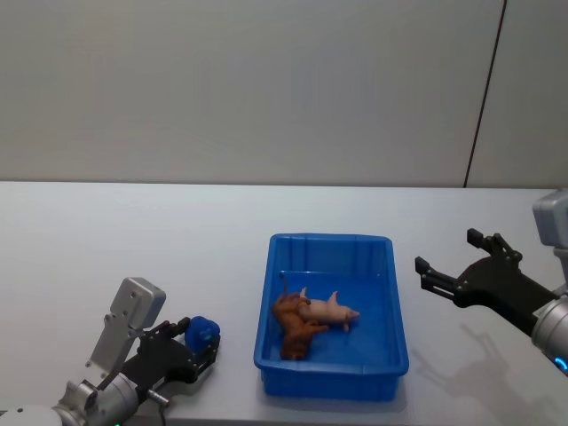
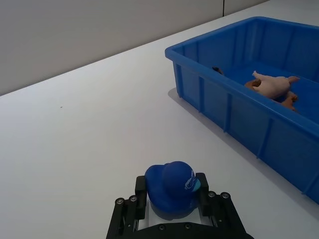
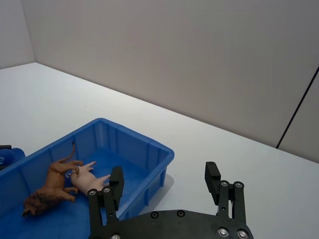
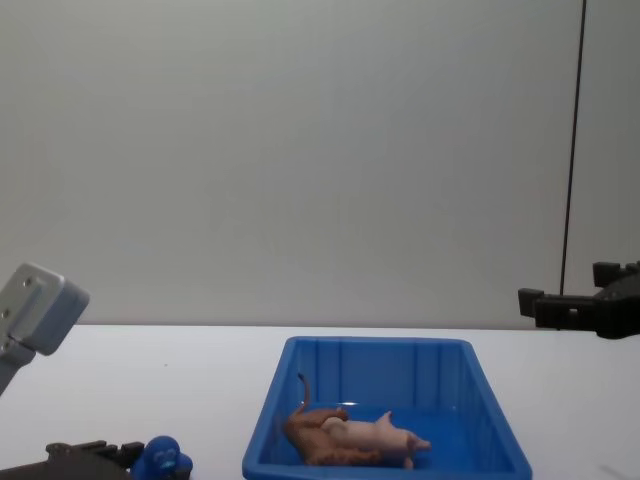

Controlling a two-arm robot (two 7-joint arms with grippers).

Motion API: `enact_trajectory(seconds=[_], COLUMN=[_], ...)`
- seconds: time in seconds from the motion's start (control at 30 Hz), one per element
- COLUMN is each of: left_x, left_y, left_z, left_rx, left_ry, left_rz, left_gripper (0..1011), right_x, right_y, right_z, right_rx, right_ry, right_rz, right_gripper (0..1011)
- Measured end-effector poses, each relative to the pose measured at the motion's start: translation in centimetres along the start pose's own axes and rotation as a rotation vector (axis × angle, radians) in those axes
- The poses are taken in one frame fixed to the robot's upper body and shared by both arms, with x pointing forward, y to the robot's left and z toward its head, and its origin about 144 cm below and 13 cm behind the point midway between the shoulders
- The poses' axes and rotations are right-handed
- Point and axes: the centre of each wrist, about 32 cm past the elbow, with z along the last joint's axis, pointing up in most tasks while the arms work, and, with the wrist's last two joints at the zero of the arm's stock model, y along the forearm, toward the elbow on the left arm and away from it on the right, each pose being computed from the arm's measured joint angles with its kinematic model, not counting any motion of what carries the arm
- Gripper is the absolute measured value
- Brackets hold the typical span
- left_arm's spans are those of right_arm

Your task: Pick up the two dolls from the table and place them into the box.

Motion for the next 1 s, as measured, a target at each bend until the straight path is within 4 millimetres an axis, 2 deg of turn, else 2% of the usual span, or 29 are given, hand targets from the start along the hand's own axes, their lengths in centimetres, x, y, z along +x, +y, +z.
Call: enact_trajectory(seconds=[0.23,0.47,0.7,1.0], left_x=[0.1,0.2,0.1,-0.7], left_y=[0.0,0.0,-0.3,-1.7], left_z=[0.2,1.5,4.0,7.1], left_rx=[-0.004,-0.036,-0.098,-0.183], left_ry=[-0.012,-0.05,-0.107,-0.169], left_rz=[0.005,0.02,0.02,-0.031], left_gripper=[547,499,461,402], right_x=[0.0,0.0,0.0,0.0], right_y=[0.0,0.0,0.0,0.0], right_z=[0.0,0.0,0.0,0.0], right_rx=[0.0,0.0,0.0,0.0], right_ry=[0.0,0.0,0.0,0.0], right_rz=[0.0,0.0,0.0,0.0], right_gripper=[1001,1001,1001,1001])
